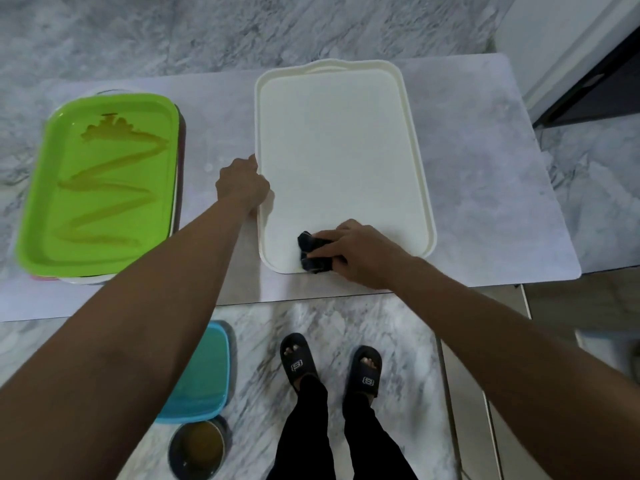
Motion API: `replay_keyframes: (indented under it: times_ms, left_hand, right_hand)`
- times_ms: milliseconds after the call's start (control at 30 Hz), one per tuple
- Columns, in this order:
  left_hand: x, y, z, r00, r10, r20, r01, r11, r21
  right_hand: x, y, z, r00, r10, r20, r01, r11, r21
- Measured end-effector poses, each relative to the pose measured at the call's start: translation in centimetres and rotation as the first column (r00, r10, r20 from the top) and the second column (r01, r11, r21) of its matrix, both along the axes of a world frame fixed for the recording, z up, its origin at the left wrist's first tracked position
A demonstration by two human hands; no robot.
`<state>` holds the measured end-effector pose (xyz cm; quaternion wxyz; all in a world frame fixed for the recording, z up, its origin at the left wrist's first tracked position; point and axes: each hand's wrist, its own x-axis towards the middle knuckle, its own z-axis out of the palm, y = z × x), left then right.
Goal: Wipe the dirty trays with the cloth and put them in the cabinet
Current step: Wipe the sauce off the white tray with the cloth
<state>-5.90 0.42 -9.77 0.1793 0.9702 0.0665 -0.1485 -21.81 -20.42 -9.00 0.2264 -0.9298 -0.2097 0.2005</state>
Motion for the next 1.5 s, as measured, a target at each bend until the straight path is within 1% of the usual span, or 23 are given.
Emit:
replay_keyframes:
  times_ms: [133, 300, 400, 433, 533, 600, 633, 667, 733, 800, 900, 967, 1000, 1067, 1167, 1200, 1233, 1267, 1333, 1367, 1400, 1433, 1500]
  left_hand:
    - [0.0, -0.2, 0.4, 0.998, -0.066, -0.015, 0.067, 0.994, 0.087]
    - [0.0, -0.2, 0.5, 0.995, -0.091, -0.031, 0.094, 0.989, 0.113]
    - [-0.2, -0.2, 0.6, 0.994, -0.102, -0.026, 0.105, 0.988, 0.11]
    - [-0.4, -0.1, 0.5, 0.994, -0.105, -0.027, 0.108, 0.988, 0.109]
    - [-0.7, -0.1, 0.5, 0.993, -0.108, -0.038, 0.111, 0.99, 0.091]
    - [-1.0, -0.3, 0.8, 0.993, -0.115, -0.041, 0.118, 0.989, 0.09]
    - [-1.1, -0.3, 1.0, 0.992, -0.118, -0.052, 0.123, 0.988, 0.093]
    - [-1.1, -0.4, 1.2, 0.991, -0.123, -0.06, 0.128, 0.988, 0.091]
    - [-1.0, -0.4, 1.3, 0.989, -0.133, -0.066, 0.139, 0.987, 0.081]
    - [-0.9, -0.3, 1.2, 0.988, -0.136, -0.074, 0.141, 0.988, 0.062]
    - [-0.8, -0.2, 1.0, 0.989, -0.121, -0.083, 0.127, 0.989, 0.071]
    - [-0.4, -0.5, 0.9, 0.99, -0.105, -0.099, 0.114, 0.99, 0.086]
    - [-0.2, -0.6, 0.9, 0.99, -0.086, -0.109, 0.096, 0.991, 0.092]
    - [0.2, -0.8, 0.9, 0.993, -0.023, -0.116, 0.036, 0.994, 0.104]
    - [0.0, -1.3, 1.0, 0.996, 0.06, -0.073, -0.053, 0.994, 0.097]
    - [-0.2, -1.5, 1.1, 0.996, 0.074, -0.044, -0.07, 0.994, 0.089]
    - [-0.4, -1.8, 1.2, 0.996, 0.087, -0.011, -0.086, 0.993, 0.079]
    - [-0.4, -2.1, 1.2, 0.994, 0.107, 0.021, -0.109, 0.992, 0.068]
    - [-0.1, -2.5, 1.4, 0.985, 0.16, 0.059, -0.162, 0.986, 0.042]
    - [0.3, -2.5, 1.5, 0.981, 0.186, 0.06, -0.188, 0.982, 0.028]
    - [0.9, -2.6, 1.6, 0.978, 0.205, 0.045, -0.206, 0.978, 0.011]
    - [1.4, -2.6, 1.7, 0.976, 0.218, 0.018, -0.218, 0.976, -0.006]
    - [2.3, -2.5, 1.8, 0.97, 0.239, -0.051, -0.241, 0.97, -0.03]
  right_hand:
    - [-0.9, -5.2, 1.8, 0.999, -0.028, -0.034, 0.025, 0.997, -0.079]
    - [-2.1, -8.1, 3.2, 0.997, -0.074, -0.016, 0.071, 0.983, -0.169]
    - [-2.7, -9.5, 3.3, 0.998, -0.047, -0.045, 0.031, 0.95, -0.312]
    - [-2.9, -10.1, 3.3, 0.995, -0.058, -0.076, 0.03, 0.944, -0.33]
    - [-3.4, -11.4, 3.5, 0.97, -0.16, -0.181, 0.113, 0.962, -0.248]
    - [-3.8, -11.6, 4.0, 0.943, -0.285, -0.171, 0.261, 0.953, -0.153]
    - [-3.9, -11.7, 4.3, 0.915, -0.377, -0.14, 0.369, 0.926, -0.082]
    - [-3.9, -11.9, 4.7, 0.871, -0.481, -0.102, 0.482, 0.876, -0.01]
    - [-3.3, -12.9, 5.3, 0.754, -0.655, -0.047, 0.656, 0.751, 0.067]
    - [-1.8, -14.4, 5.6, 0.633, -0.774, -0.008, 0.773, 0.632, 0.057]
    - [1.0, -16.4, 5.6, 0.465, -0.885, 0.005, 0.885, 0.465, -0.006]
    - [2.7, -17.4, 5.2, 0.389, -0.921, 0.023, 0.919, 0.386, -0.081]
    - [3.4, -17.7, 4.9, 0.371, -0.928, 0.036, 0.925, 0.365, -0.108]
    - [4.7, -18.0, 4.0, 0.379, -0.925, 0.017, 0.912, 0.371, -0.173]
    - [5.6, -18.3, 3.0, 0.444, -0.889, -0.111, 0.815, 0.453, -0.361]
    - [6.0, -18.5, 2.8, 0.47, -0.875, -0.115, 0.77, 0.47, -0.43]
    - [6.5, -18.6, 3.0, 0.493, -0.866, -0.086, 0.737, 0.468, -0.488]
    - [7.4, -18.7, 3.3, 0.524, -0.851, -0.022, 0.717, 0.455, -0.528]
    - [9.2, -18.3, 3.9, 0.615, -0.771, 0.167, 0.718, 0.46, -0.522]
    - [10.1, -17.8, 4.0, 0.65, -0.723, 0.232, 0.723, 0.497, -0.48]
    - [11.0, -17.1, 4.1, 0.666, -0.713, 0.221, 0.723, 0.543, -0.427]
    - [11.8, -16.3, 4.2, 0.661, -0.737, 0.138, 0.727, 0.584, -0.361]
    - [12.6, -14.7, 3.5, 0.622, -0.775, -0.113, 0.723, 0.624, -0.298]
